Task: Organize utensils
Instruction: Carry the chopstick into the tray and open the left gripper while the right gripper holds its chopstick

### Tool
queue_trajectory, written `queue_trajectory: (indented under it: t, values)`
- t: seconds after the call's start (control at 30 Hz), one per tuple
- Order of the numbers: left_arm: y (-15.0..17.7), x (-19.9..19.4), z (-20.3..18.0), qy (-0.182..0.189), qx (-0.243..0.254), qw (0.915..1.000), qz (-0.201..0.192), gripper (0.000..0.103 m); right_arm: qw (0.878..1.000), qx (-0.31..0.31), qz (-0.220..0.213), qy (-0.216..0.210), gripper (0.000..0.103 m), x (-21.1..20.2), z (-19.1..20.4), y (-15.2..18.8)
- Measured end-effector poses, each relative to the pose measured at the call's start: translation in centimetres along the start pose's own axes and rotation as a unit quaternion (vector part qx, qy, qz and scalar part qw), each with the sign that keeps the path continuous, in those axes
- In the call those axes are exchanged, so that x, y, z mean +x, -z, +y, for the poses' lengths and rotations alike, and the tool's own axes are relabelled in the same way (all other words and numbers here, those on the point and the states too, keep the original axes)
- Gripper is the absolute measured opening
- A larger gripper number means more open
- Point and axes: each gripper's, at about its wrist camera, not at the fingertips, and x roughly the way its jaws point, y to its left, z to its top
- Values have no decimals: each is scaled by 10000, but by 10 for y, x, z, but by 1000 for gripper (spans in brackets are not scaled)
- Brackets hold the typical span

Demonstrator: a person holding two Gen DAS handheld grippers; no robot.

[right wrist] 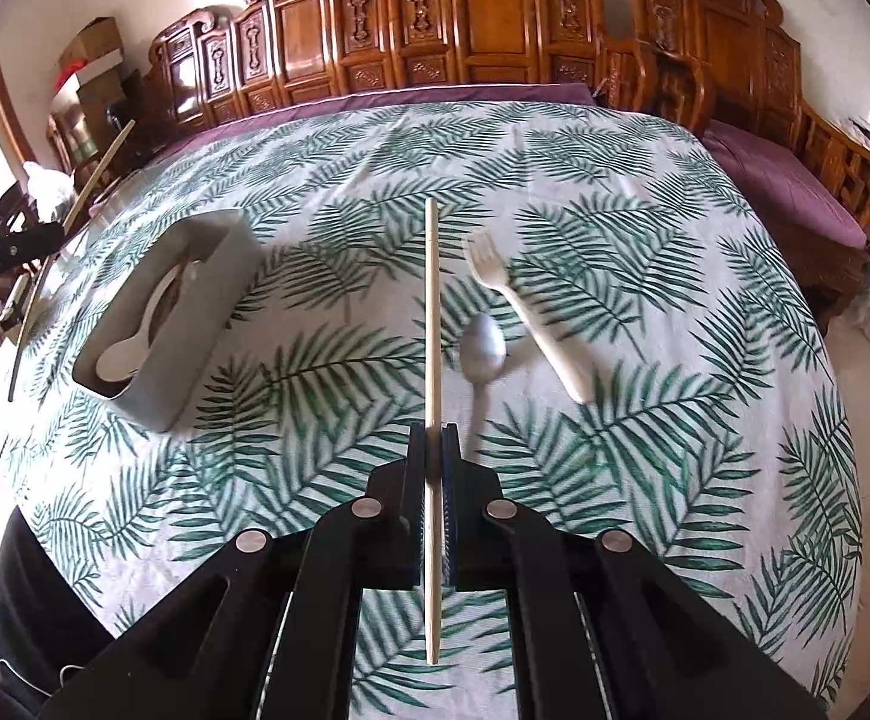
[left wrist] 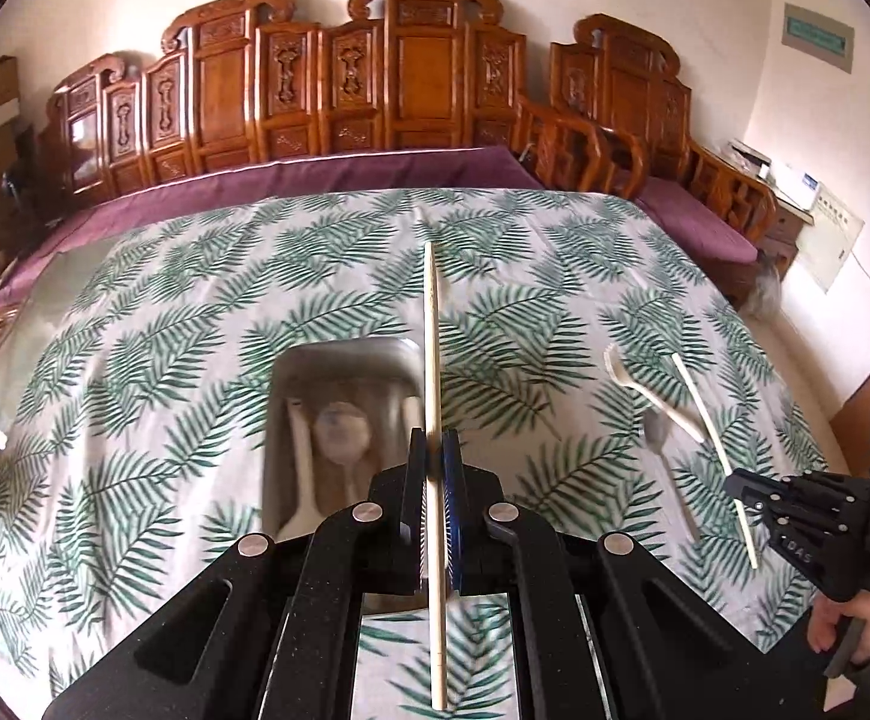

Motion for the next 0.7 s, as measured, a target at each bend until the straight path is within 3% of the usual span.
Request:
queue_trajectory:
  t: [0.7]
  values:
    - [12, 18, 61, -5, -371, 9993, 48, 4, 9979, -466, 150, -413, 6, 12, 90, -35]
